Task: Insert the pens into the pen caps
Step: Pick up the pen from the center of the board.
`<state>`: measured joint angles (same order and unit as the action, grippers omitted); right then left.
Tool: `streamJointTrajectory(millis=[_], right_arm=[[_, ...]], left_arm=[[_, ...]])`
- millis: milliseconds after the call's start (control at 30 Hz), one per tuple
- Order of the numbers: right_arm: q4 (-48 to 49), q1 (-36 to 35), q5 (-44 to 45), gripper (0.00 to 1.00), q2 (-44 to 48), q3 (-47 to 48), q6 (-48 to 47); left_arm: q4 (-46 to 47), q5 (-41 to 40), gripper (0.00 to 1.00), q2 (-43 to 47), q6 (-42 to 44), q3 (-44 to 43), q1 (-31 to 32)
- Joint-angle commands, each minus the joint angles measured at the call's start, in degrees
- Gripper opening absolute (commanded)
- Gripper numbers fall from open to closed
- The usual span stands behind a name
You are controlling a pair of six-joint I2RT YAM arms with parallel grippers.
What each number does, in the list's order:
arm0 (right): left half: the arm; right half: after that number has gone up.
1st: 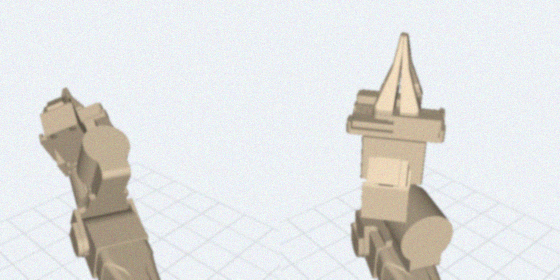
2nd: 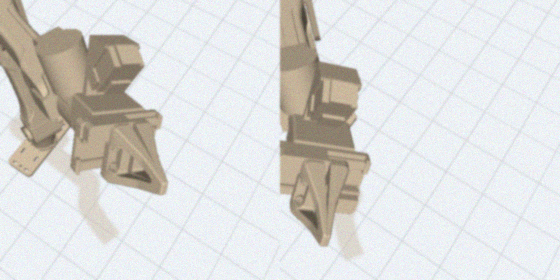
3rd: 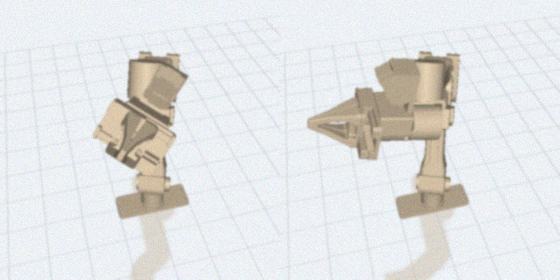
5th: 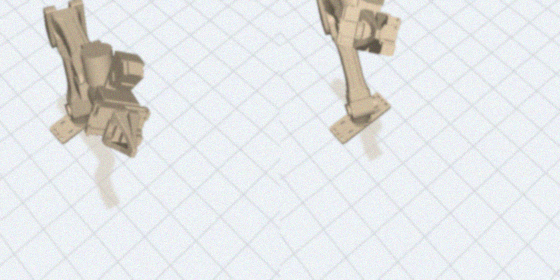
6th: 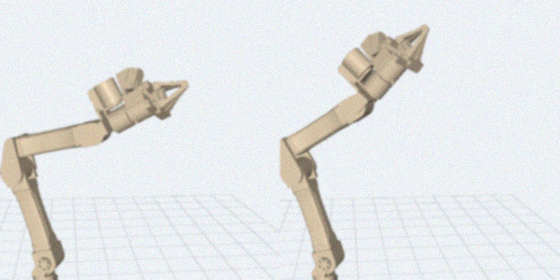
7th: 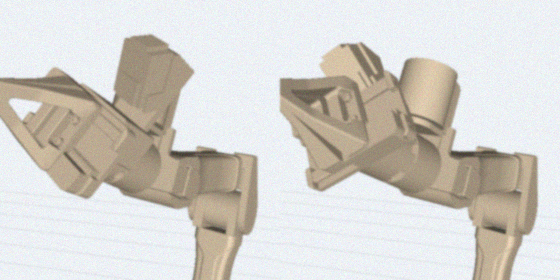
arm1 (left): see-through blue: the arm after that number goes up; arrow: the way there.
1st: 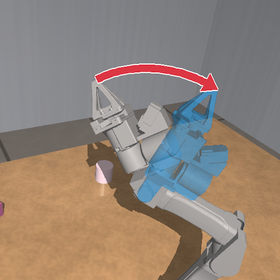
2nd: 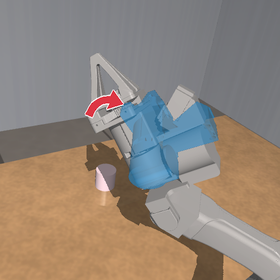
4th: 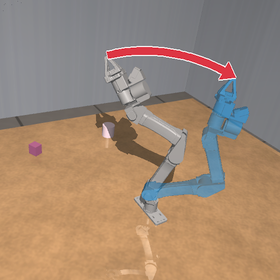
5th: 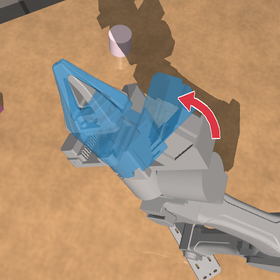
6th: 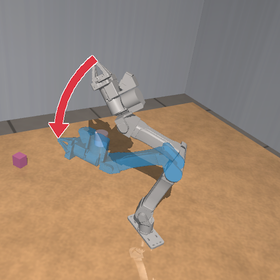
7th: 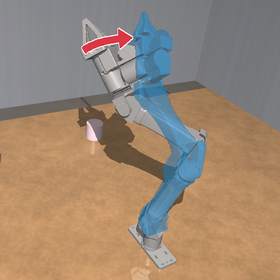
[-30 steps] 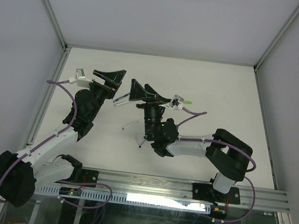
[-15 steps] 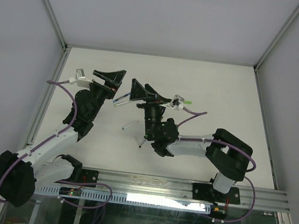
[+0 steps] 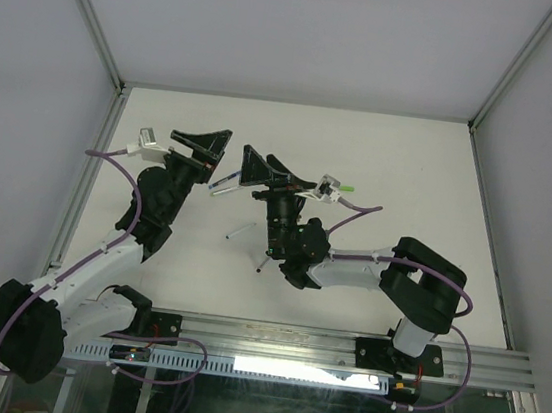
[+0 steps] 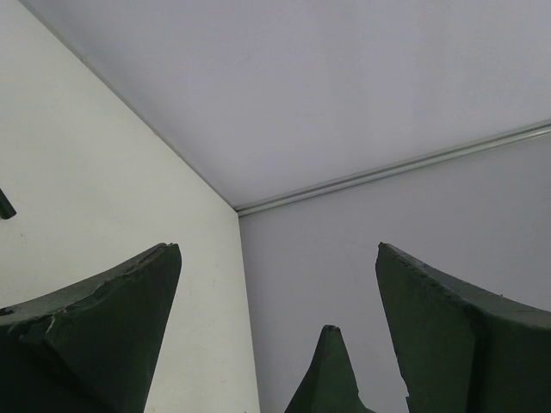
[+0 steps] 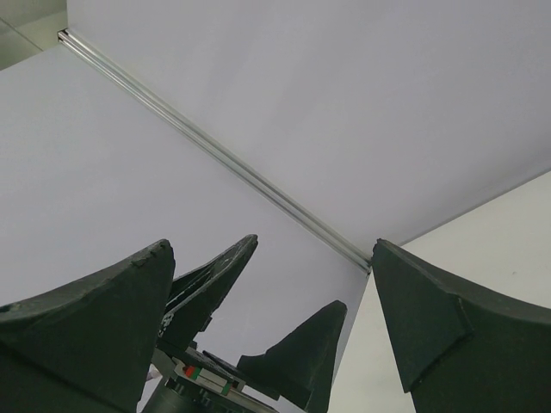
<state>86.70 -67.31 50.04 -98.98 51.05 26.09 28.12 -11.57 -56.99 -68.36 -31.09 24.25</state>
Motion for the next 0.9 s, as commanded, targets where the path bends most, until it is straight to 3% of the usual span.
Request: streamJointTrajectory(millis=[0,500,867], right_arm=[[7.3,0.1,-1.1,1.0,1.2,-0.5,1.4],[7.3,-6.2,4.1,1.0,5.4,-1.4,-4.2],[7.3,-8.0,3.0,1.0,16.7,-13.6,-1.7]], left_arm=[[2.8,1.3,0.99,1.9,0.3,0.4,-0.6],[1.0,3.6,0.99,9.0,-0.6,2.5,1.9],[3.4,-9.4,0.99,8.0,4.1,2.8,20.3]])
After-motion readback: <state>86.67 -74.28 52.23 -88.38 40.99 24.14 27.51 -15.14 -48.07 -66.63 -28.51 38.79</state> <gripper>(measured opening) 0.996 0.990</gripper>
